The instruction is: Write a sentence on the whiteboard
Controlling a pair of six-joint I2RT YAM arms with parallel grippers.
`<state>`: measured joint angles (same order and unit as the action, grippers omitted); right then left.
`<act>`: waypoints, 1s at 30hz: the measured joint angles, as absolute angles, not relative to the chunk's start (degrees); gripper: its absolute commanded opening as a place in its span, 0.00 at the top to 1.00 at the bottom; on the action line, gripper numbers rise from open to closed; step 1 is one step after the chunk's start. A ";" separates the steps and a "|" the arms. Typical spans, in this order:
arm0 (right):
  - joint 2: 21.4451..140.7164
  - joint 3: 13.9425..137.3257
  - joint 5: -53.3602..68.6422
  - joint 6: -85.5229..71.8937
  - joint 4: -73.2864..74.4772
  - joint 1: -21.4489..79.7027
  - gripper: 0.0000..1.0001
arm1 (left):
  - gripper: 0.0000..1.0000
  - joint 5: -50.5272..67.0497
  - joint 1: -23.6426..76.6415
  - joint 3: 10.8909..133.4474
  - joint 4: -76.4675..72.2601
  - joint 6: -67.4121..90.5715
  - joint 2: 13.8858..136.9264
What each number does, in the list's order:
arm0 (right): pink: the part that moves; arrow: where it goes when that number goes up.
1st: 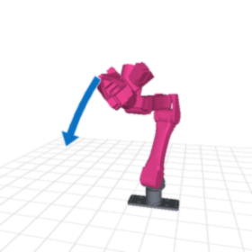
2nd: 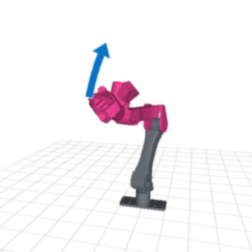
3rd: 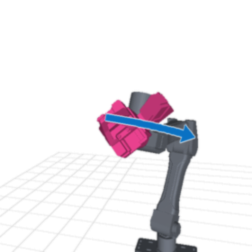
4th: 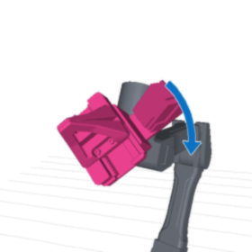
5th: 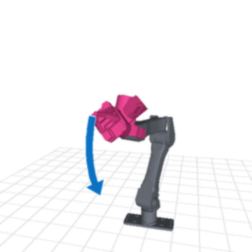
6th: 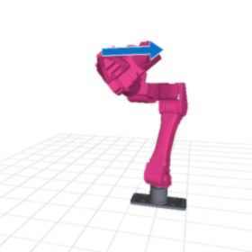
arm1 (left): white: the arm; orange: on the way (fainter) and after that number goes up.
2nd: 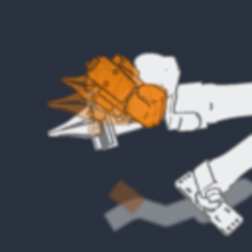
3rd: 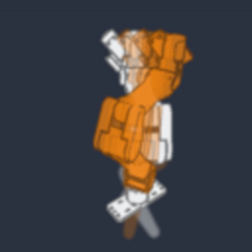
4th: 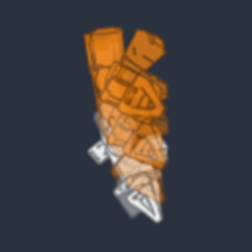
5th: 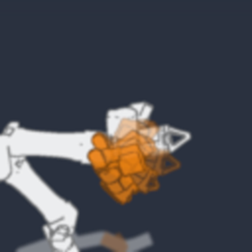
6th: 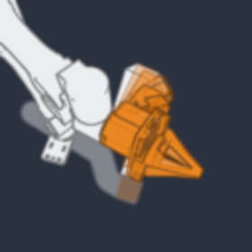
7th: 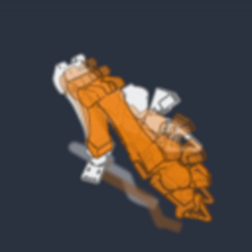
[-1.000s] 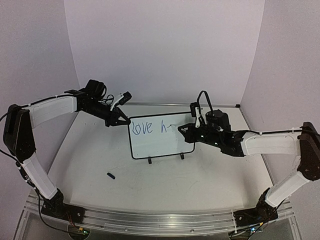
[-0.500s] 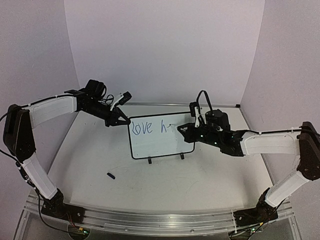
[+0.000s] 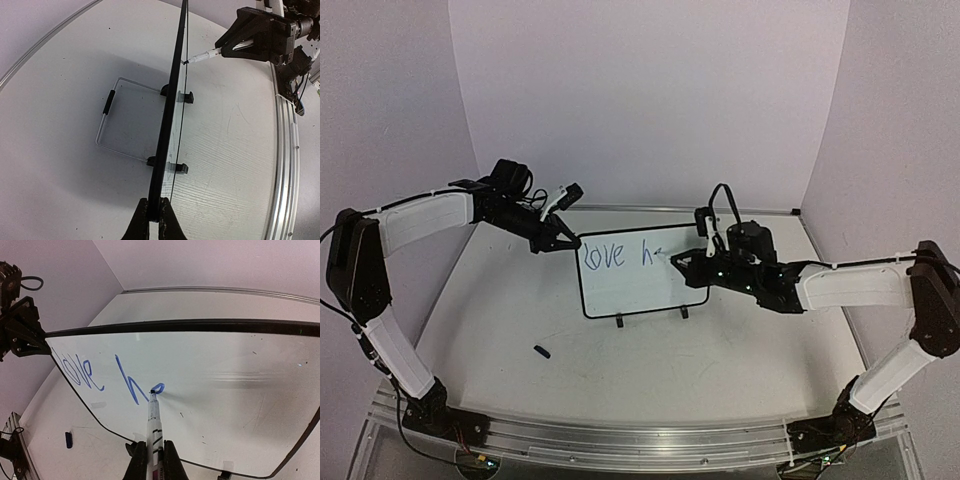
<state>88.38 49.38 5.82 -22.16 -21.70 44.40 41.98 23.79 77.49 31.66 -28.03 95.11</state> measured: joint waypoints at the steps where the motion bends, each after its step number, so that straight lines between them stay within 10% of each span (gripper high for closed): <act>1: 88.49 49.30 5.91 -22.29 -21.86 44.40 1.00 | 1.00 41.98 23.79 77.49 31.66 -28.01 95.11; 30: 82.50 44.98 3.60 -23.18 -21.76 44.34 1.00 | 1.00 42.06 23.83 77.47 31.96 -28.29 95.11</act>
<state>82.50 44.98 3.60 -23.18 -21.76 44.34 42.06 23.83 77.47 31.96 -28.29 95.11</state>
